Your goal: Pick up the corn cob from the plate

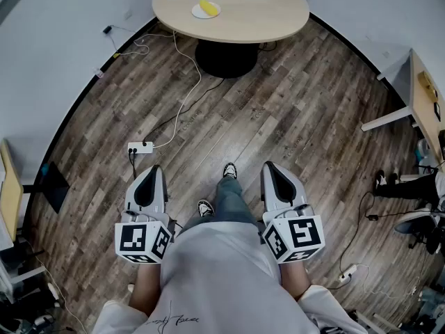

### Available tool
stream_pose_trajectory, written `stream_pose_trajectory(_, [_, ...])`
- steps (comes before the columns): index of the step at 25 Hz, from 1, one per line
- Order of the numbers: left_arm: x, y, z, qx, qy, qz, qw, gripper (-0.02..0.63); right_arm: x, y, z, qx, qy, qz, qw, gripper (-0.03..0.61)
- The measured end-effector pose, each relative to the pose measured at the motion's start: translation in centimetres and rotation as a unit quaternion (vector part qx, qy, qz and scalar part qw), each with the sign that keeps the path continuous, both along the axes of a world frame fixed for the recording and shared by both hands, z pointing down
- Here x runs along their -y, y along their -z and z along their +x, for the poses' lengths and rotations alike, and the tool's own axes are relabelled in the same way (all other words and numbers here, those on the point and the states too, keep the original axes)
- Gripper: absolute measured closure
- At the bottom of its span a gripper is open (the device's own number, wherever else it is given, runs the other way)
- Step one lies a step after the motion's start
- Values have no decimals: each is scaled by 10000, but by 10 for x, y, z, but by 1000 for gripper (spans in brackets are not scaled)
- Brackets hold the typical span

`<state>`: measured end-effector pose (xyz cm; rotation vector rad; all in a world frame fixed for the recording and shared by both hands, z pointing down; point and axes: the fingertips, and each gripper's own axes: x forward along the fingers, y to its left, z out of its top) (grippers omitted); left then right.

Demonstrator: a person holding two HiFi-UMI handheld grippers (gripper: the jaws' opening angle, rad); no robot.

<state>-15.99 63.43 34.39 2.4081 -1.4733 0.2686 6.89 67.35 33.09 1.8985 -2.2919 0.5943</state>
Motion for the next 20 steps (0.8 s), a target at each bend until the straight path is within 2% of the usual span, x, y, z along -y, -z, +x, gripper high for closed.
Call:
stream_pose_trajectory(12, [80, -6, 34, -43, 85, -183, 9998, 611, 82, -5, 32, 446, 147, -106, 9988, 566])
stream_pose_trajectory(20, [142, -3, 64, 32, 208, -113, 9997, 611, 153, -16, 62, 554, 317, -123, 9979, 566])
